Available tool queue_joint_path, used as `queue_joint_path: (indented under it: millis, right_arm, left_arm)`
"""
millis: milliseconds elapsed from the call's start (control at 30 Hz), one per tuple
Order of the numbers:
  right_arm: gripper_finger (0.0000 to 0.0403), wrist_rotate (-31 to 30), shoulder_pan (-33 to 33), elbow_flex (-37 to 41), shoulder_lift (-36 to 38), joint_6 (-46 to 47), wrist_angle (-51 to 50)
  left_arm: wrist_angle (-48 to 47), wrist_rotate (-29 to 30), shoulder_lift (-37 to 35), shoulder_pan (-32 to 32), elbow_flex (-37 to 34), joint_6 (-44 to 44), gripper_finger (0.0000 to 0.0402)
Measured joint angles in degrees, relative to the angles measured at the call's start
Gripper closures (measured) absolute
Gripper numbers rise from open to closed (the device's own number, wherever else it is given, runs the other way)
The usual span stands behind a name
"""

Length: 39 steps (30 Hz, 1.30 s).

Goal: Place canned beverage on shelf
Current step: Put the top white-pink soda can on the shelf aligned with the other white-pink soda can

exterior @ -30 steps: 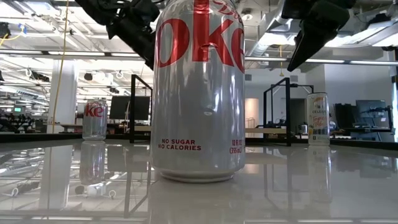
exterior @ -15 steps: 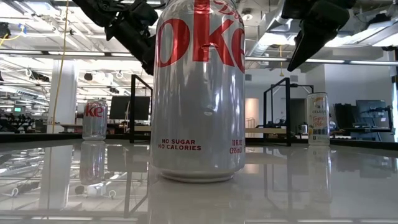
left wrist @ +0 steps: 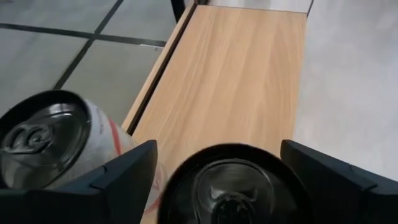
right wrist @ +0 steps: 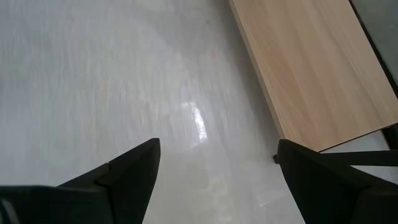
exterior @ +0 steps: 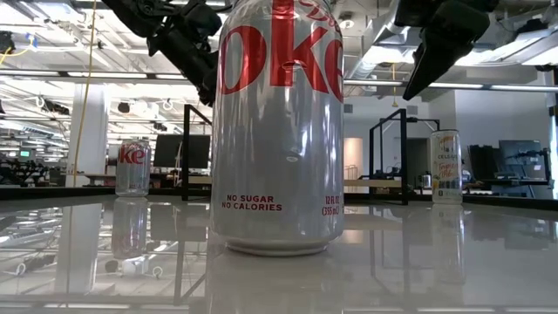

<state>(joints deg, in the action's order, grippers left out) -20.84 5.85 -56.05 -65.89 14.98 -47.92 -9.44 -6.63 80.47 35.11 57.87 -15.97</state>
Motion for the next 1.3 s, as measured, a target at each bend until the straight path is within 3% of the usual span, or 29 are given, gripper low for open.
queue_joint_path:
  millis: [500,800,1033,1300]
  right_arm:
    - [0.0056,0.03,0.0,0.0,0.0,0.09,0.0]
    - [0.0056,0.15,0.0,0.0,0.0,0.08,0.0]
    - [0.0056,0.26,0.0,0.0,0.0,0.06,0.02]
    - [0.0056,0.26,0.0,0.02,0.0,-0.02,1.35]
  left_arm:
    - [2.7,-1.83,-0.23,-0.05,0.0,-0.3,0.0085]
    - [3.4,-3.12,-7.76,-1.31,0.02,0.5,0.0085]
    - [-9.11,1.62,-16.42,-4.13,0.11,0.79,0.0109]
    - [-20.83,11.24,-17.57,-7.15,0.09,2.81,0.0193]
